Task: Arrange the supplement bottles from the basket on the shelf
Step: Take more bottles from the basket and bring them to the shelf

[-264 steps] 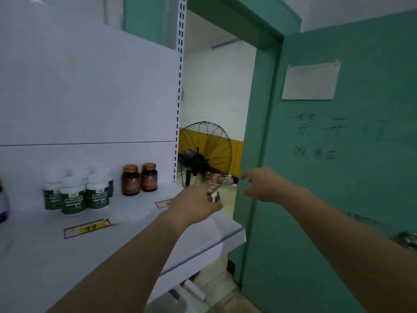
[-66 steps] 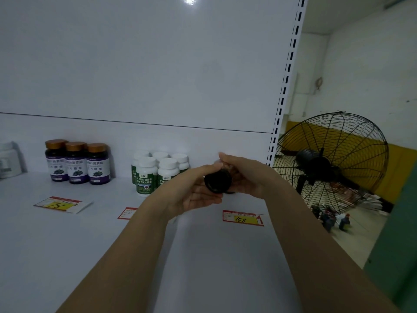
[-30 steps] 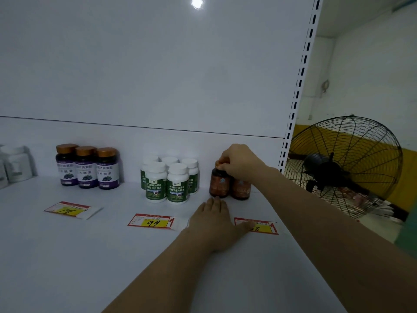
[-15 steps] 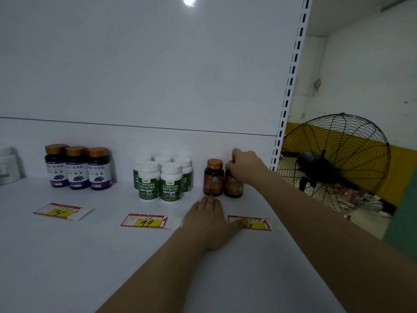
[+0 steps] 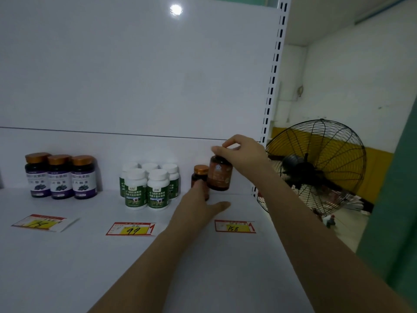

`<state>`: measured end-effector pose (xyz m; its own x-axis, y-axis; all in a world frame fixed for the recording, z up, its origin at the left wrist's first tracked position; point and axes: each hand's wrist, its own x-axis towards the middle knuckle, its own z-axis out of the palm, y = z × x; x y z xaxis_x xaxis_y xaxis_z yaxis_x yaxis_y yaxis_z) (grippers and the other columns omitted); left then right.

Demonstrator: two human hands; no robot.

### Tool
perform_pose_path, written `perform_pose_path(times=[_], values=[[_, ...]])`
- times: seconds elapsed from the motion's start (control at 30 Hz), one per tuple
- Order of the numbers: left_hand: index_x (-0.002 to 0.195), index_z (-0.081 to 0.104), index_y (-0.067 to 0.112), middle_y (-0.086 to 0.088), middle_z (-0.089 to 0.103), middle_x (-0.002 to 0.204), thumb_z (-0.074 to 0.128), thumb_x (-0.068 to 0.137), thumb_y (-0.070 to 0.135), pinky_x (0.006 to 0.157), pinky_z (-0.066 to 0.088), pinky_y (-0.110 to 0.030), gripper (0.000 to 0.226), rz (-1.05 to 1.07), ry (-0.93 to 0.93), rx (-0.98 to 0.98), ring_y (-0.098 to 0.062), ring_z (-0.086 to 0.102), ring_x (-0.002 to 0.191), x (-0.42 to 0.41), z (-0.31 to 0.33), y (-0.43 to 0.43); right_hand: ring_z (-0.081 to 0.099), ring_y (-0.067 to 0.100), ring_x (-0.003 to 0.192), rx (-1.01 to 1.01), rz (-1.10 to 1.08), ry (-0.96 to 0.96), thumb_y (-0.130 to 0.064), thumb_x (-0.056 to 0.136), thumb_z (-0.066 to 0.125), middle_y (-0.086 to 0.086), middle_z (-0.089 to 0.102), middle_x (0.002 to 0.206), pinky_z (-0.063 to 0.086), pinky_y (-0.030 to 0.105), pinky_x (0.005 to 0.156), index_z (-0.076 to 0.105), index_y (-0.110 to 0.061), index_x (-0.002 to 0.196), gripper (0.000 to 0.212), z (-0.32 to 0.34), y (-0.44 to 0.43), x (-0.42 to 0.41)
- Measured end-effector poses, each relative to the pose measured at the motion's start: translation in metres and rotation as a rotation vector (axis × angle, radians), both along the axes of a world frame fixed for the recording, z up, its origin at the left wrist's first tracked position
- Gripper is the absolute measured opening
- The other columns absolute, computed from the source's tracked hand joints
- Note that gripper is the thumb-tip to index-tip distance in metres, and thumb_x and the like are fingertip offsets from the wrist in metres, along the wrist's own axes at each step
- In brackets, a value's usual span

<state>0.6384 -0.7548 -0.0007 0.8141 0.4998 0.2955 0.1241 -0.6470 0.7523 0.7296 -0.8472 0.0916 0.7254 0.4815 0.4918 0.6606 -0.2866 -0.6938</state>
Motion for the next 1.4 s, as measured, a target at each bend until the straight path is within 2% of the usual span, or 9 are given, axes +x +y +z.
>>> perform_pose_path(times=[0.13,0.27,0.37,0.5,0.63,0.97,1.2,1.27,1.4], values=[[0.124,0.053,0.020,0.005,0.064,0.112,0.078,0.072,0.038,0.073,0.041,-0.014,0.059,-0.039,-0.070,-0.067,-0.010,0.059,0.097,0.000,0.006,0.004,0.061,0.014,0.089,0.047,0.012,0.044,-0.053,0.080,0.066,0.002,0.065,0.097,0.048,0.019,0.064,0.066,-0.018,0.091,0.036,-0.023,-0.003,-0.002],[0.112,0.063,0.021,0.008,0.068,0.095,0.076,0.073,0.039,0.066,0.040,-0.011,0.046,-0.092,-0.051,-0.089,-0.004,0.060,0.085,-0.005,0.005,0.010,0.063,0.020,0.103,0.099,0.240,0.327,-0.040,0.096,0.050,0.006,0.066,0.110,0.052,0.035,0.093,0.067,-0.015,0.105,0.032,-0.035,-0.004,0.006],[0.109,0.065,0.023,0.013,0.068,0.088,0.077,0.072,0.039,0.070,0.044,-0.012,0.042,-0.149,-0.035,-0.151,-0.002,0.062,0.084,-0.009,0.007,0.008,0.062,0.018,0.105,0.179,0.370,0.446,-0.023,0.098,0.048,0.005,0.065,0.116,0.053,0.029,0.088,0.065,-0.017,0.117,0.026,-0.045,-0.013,0.012],[0.106,0.068,0.022,0.004,0.073,0.088,0.080,0.067,0.041,0.087,0.053,-0.031,0.045,-0.196,0.018,-0.122,-0.010,0.068,0.084,-0.006,0.003,0.005,0.065,0.020,0.100,0.254,0.382,0.467,-0.023,0.098,0.050,0.007,0.068,0.109,0.055,0.028,0.083,0.068,-0.014,0.112,0.025,-0.061,-0.025,0.018],[0.109,0.067,0.021,0.003,0.073,0.091,0.081,0.061,0.044,0.091,0.053,-0.038,0.054,-0.196,0.005,-0.115,-0.011,0.069,0.086,-0.006,0.000,0.006,0.065,0.018,0.096,0.281,0.365,0.431,-0.024,0.097,0.051,0.005,0.069,0.104,0.055,0.027,0.081,0.068,-0.018,0.104,0.020,-0.064,-0.020,0.015],[0.105,0.063,0.022,0.006,0.071,0.094,0.085,0.061,0.038,0.082,0.053,-0.027,0.052,-0.127,-0.057,-0.053,-0.008,0.066,0.086,-0.010,0.006,0.005,0.067,0.014,0.093,0.303,0.322,0.353,-0.033,0.087,0.066,0.002,0.070,0.098,0.056,0.027,0.083,0.067,-0.014,0.108,0.028,-0.061,-0.014,0.008],[0.116,0.061,0.025,0.008,0.070,0.102,0.080,0.067,0.041,0.095,0.048,-0.031,0.055,-0.205,0.024,-0.194,-0.009,0.064,0.096,-0.011,0.010,0.007,0.065,0.015,0.098,0.414,0.344,0.298,-0.023,0.088,0.065,-0.006,0.067,0.090,0.056,0.035,0.087,0.067,-0.010,0.107,0.023,-0.054,-0.013,0.003],[0.112,0.061,0.024,0.007,0.070,0.100,0.080,0.069,0.034,0.091,0.049,-0.027,0.048,-0.203,-0.010,-0.215,-0.008,0.064,0.093,-0.013,0.012,0.006,0.064,0.014,0.098,0.424,0.370,0.305,-0.022,0.090,0.063,-0.002,0.067,0.096,0.056,0.035,0.087,0.066,-0.009,0.110,0.024,-0.052,-0.013,0.002],[0.110,0.050,0.022,0.012,0.060,0.094,0.085,0.065,0.027,0.065,0.043,-0.012,0.058,-0.094,-0.084,-0.135,-0.002,0.057,0.084,-0.013,0.014,0.003,0.064,0.008,0.096,0.387,0.376,0.280,-0.030,0.088,0.065,-0.003,0.068,0.100,0.055,0.029,0.086,0.066,-0.014,0.108,0.026,-0.049,-0.009,-0.005]])
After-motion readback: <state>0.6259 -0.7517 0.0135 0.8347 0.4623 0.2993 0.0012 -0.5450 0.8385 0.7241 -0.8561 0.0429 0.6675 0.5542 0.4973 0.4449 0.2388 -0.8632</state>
